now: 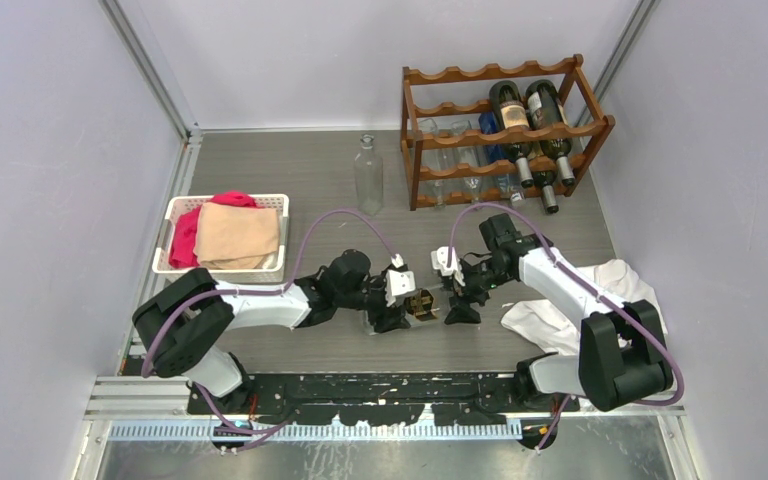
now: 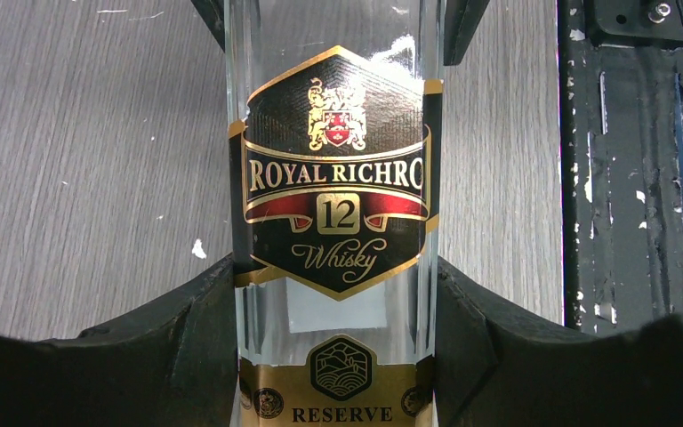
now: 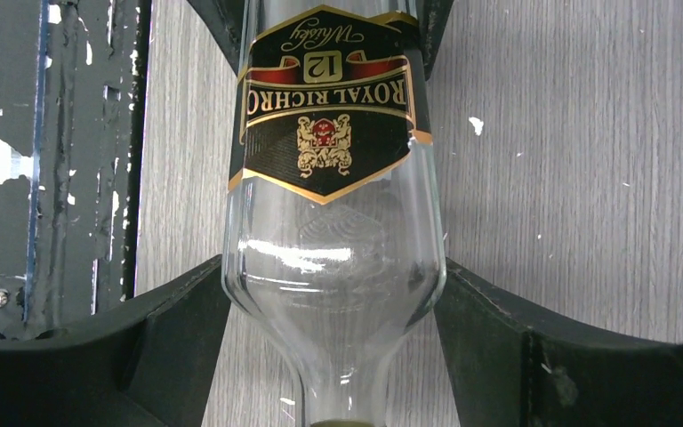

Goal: Put the wine bottle on the wine rack
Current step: Pick up the wine bottle from the center of the board.

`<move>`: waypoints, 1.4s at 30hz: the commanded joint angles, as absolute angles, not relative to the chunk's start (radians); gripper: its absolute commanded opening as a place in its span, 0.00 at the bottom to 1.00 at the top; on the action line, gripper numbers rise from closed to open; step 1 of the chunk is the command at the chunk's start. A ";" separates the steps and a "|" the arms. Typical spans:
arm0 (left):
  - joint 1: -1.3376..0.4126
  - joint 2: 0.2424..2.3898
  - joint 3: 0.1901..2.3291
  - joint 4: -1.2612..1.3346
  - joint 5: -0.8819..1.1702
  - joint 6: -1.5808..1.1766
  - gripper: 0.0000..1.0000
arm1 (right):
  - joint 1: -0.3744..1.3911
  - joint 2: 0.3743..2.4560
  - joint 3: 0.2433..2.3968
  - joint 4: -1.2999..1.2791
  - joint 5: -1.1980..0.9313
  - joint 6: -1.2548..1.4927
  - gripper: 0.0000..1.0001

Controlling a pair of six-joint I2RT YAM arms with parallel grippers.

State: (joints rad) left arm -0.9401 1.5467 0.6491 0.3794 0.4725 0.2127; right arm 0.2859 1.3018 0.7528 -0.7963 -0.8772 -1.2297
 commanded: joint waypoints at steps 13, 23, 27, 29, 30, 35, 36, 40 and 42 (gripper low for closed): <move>-0.914 1.472 0.653 0.529 0.521 0.216 0.00 | 0.297 1.270 0.812 -0.900 -0.893 -1.330 0.29; -0.908 1.444 0.635 0.531 0.550 0.247 0.00 | 0.289 1.269 0.809 -0.916 -0.873 -1.352 0.71; -0.907 1.445 0.634 0.534 0.557 0.249 0.00 | 0.285 1.268 0.807 -0.919 -0.875 -1.351 0.71; -0.907 1.446 0.634 0.537 0.559 0.249 0.00 | 0.285 1.270 0.805 -0.919 -0.876 -1.351 0.73; -0.907 1.447 0.634 0.539 0.559 0.249 0.00 | 0.284 1.270 0.805 -0.918 -0.875 -1.351 0.76; -0.907 1.451 0.634 0.543 0.567 0.246 0.00 | 0.284 1.261 0.797 -0.911 -0.872 -1.351 0.84; -0.907 1.452 0.635 0.543 0.569 0.246 0.00 | 0.284 1.261 0.798 -0.910 -0.871 -1.350 0.84; -0.907 1.453 0.634 0.545 0.570 0.242 0.00 | 0.284 1.264 0.801 -0.907 -0.879 -1.342 0.83; -0.907 1.454 0.635 0.547 0.571 0.242 0.00 | 0.285 1.267 0.796 -0.903 -0.890 -1.338 0.83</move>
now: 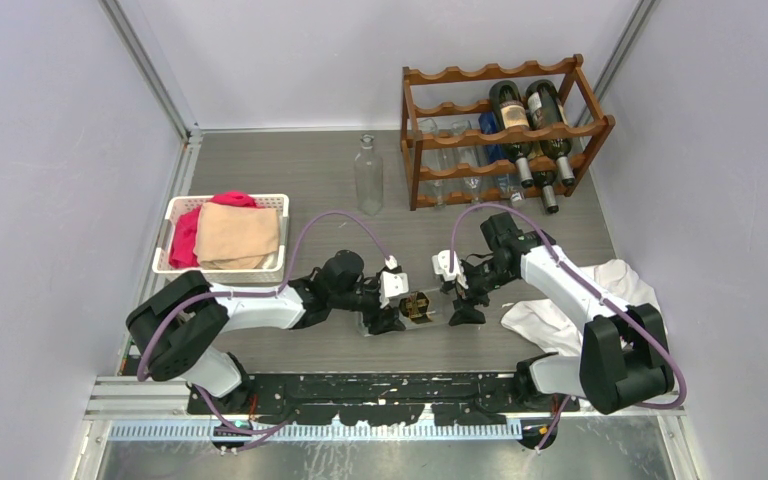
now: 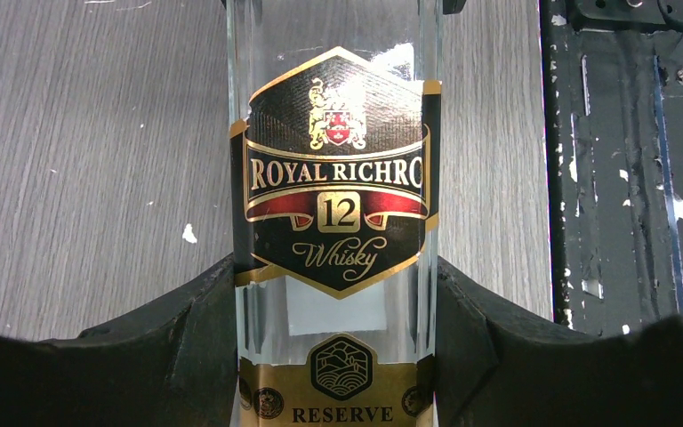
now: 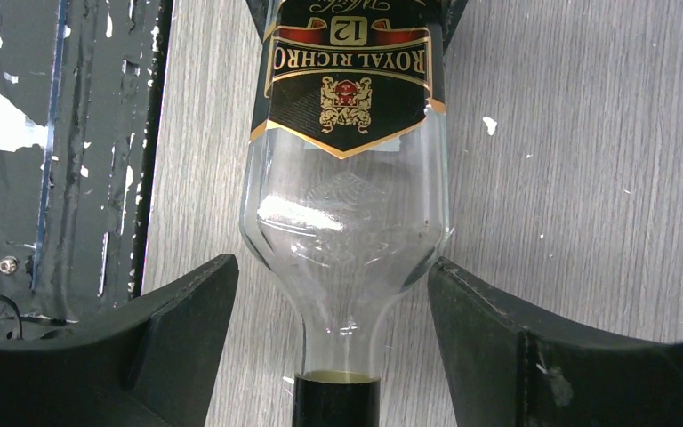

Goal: Put the wine bottle on the wine rack
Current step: Pick up the wine bottle from the center of the board.

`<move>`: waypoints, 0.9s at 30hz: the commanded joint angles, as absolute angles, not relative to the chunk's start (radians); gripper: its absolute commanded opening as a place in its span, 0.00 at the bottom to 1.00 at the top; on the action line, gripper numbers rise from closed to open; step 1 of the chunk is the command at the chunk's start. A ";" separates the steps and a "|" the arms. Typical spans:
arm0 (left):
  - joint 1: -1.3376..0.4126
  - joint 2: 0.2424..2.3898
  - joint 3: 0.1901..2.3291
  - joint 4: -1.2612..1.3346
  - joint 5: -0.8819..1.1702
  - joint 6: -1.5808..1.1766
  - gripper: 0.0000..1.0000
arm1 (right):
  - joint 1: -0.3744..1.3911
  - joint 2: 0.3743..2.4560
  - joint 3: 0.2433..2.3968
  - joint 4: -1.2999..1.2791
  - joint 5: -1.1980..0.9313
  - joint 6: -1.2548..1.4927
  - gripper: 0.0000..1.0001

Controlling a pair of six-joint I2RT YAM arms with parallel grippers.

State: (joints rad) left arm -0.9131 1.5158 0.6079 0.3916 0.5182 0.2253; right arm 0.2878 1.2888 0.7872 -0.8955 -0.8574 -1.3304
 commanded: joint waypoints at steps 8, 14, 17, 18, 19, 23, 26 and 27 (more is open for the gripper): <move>-0.907 1.463 0.632 0.590 0.574 0.219 0.00 | 0.301 1.253 0.755 -0.786 -0.882 -1.237 0.87; -0.906 1.468 0.628 0.609 0.577 0.209 0.00 | 0.312 1.252 0.756 -0.759 -0.855 -1.212 0.81; -0.907 1.467 0.629 0.606 0.577 0.209 0.00 | 0.313 1.246 0.762 -0.764 -0.860 -1.209 0.73; -0.907 1.465 0.629 0.603 0.577 0.209 0.00 | 0.312 1.246 0.767 -0.770 -0.862 -1.209 0.68; -0.905 1.464 0.629 0.602 0.575 0.209 0.00 | 0.312 1.247 0.772 -0.780 -0.862 -1.213 0.62; -0.905 1.460 0.633 0.587 0.575 0.209 0.00 | 0.312 1.258 0.800 -0.833 -0.872 -1.241 0.31; -0.905 1.456 0.633 0.578 0.571 0.209 0.00 | 0.312 1.250 0.810 -0.854 -0.882 -1.247 0.13; -0.905 1.454 0.634 0.571 0.568 0.209 0.00 | 0.312 1.247 0.811 -0.859 -0.885 -1.247 0.09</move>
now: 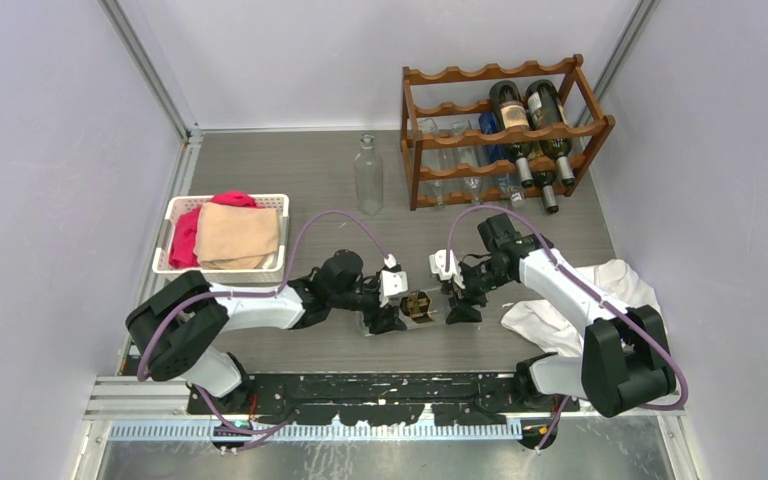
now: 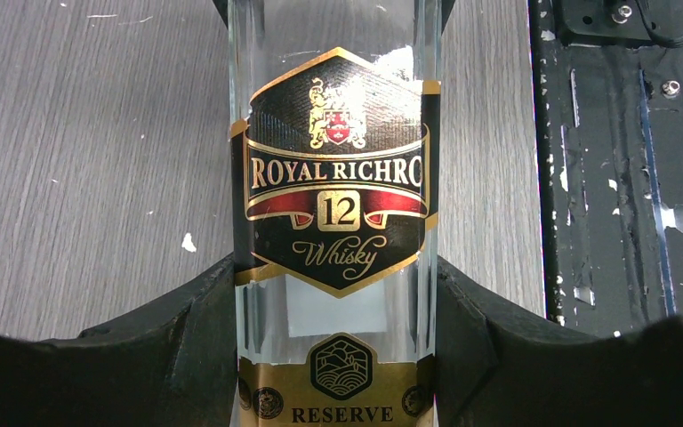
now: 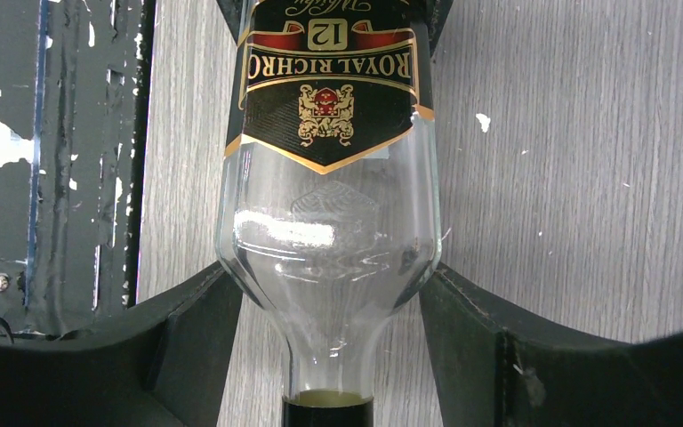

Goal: Put the wine bottle on the wine rack
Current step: Pick up the wine bottle from the center of the board.

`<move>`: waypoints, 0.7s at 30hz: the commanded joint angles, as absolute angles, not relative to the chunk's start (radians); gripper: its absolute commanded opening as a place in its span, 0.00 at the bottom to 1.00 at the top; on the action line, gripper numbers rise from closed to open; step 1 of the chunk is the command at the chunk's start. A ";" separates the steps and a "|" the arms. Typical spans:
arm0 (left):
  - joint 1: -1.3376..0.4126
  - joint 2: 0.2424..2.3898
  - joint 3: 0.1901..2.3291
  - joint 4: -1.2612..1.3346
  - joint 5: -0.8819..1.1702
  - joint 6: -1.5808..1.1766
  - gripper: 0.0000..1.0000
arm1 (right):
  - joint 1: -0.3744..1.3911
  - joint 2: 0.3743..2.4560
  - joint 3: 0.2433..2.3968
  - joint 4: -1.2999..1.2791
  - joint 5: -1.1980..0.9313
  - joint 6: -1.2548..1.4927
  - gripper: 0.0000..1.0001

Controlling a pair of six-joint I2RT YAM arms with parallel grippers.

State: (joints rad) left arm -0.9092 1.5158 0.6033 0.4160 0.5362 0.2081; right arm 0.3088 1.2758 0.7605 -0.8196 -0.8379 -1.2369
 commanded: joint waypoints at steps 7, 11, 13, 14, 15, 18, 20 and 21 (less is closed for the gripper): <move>-0.905 1.447 0.632 0.548 0.568 0.206 0.57 | 0.299 1.244 0.853 -0.883 -0.899 -1.187 0.01; -0.905 1.423 0.614 0.561 0.547 0.210 0.84 | 0.281 1.246 0.860 -0.887 -0.903 -1.168 0.01; -0.905 1.403 0.613 0.550 0.527 0.204 0.89 | 0.267 1.246 0.867 -0.892 -0.911 -1.159 0.01; -0.905 1.387 0.610 0.541 0.516 0.204 0.90 | 0.258 1.243 0.870 -0.897 -0.917 -1.158 0.01; -0.905 1.370 0.609 0.534 0.502 0.203 0.91 | 0.250 1.238 0.874 -0.902 -0.923 -1.158 0.01; -0.905 1.300 0.592 0.500 0.454 0.203 0.92 | 0.223 1.209 0.876 -0.908 -0.932 -1.154 0.01; -0.905 1.238 0.588 0.453 0.428 0.212 0.92 | 0.207 1.194 0.879 -0.911 -0.937 -1.150 0.01; -0.905 1.196 0.589 0.425 0.412 0.214 0.92 | 0.198 1.189 0.884 -0.917 -0.942 -1.149 0.01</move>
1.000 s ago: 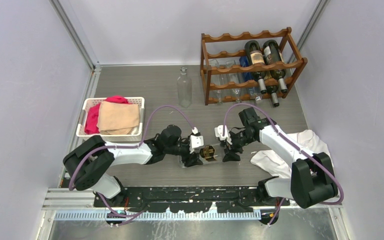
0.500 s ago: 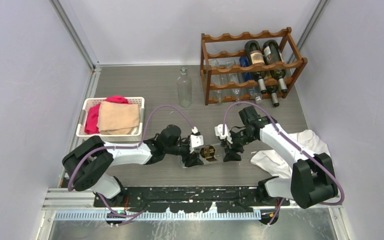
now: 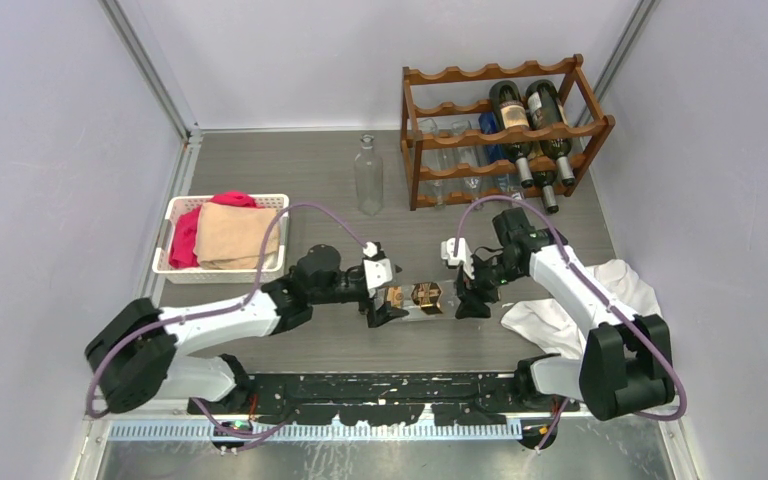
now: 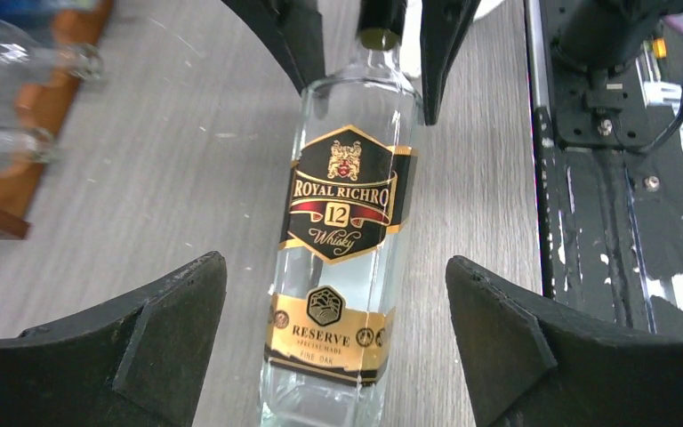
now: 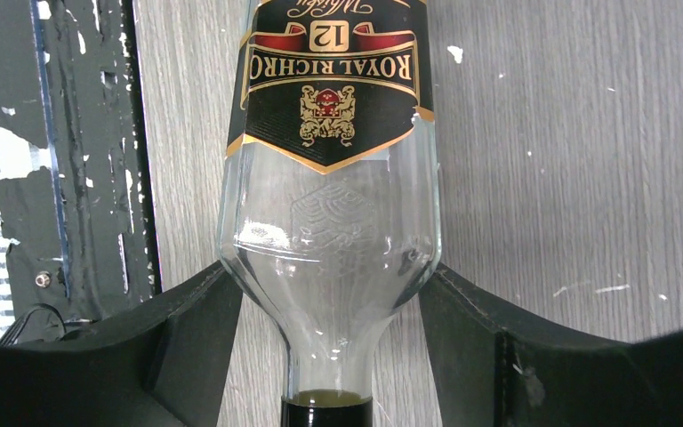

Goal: Put the wine bottle on the wine rack
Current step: Pick up the wine bottle from the center of the board.

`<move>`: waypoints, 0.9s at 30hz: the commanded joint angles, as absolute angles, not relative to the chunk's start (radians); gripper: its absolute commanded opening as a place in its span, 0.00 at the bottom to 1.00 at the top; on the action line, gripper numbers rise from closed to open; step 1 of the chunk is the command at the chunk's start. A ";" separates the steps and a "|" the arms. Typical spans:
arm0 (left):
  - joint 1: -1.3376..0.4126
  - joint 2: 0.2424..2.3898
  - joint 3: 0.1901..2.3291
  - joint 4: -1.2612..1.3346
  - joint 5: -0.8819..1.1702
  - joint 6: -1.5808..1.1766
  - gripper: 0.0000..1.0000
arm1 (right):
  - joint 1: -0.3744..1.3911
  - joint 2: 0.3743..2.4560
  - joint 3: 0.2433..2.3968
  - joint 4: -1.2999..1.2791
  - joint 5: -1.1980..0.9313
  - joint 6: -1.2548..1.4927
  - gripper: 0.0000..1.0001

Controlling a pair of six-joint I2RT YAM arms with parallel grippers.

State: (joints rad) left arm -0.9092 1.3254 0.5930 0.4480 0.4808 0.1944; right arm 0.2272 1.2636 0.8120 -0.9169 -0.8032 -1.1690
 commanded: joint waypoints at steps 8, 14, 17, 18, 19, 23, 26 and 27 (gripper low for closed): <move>-0.905 0.908 0.690 0.038 0.277 0.190 0.92 | 0.069 1.125 0.914 -0.930 -0.992 -1.096 0.01; -0.904 0.741 0.818 -0.308 0.159 0.118 0.97 | -0.042 1.078 0.949 -0.917 -0.991 -1.011 0.01; -0.904 0.680 0.855 -0.459 0.030 0.146 1.00 | -0.072 1.067 0.984 -0.914 -0.961 -0.946 0.01; -0.904 0.663 0.855 -0.496 -0.020 0.162 1.00 | -0.076 1.064 0.995 -0.921 -0.940 -0.935 0.01; -0.904 0.641 0.850 -0.534 -0.070 0.179 1.00 | -0.080 1.061 1.003 -0.924 -0.918 -0.919 0.01; -0.904 0.585 0.779 -0.557 -0.169 0.209 1.00 | -0.108 1.041 1.041 -0.929 -0.856 -0.828 0.01; -0.904 0.556 0.694 -0.508 -0.216 0.207 0.99 | -0.124 1.017 1.062 -0.903 -0.812 -0.718 0.01; -0.902 0.550 0.678 -0.504 -0.225 0.211 0.98 | -0.129 1.007 1.066 -0.894 -0.794 -0.683 0.01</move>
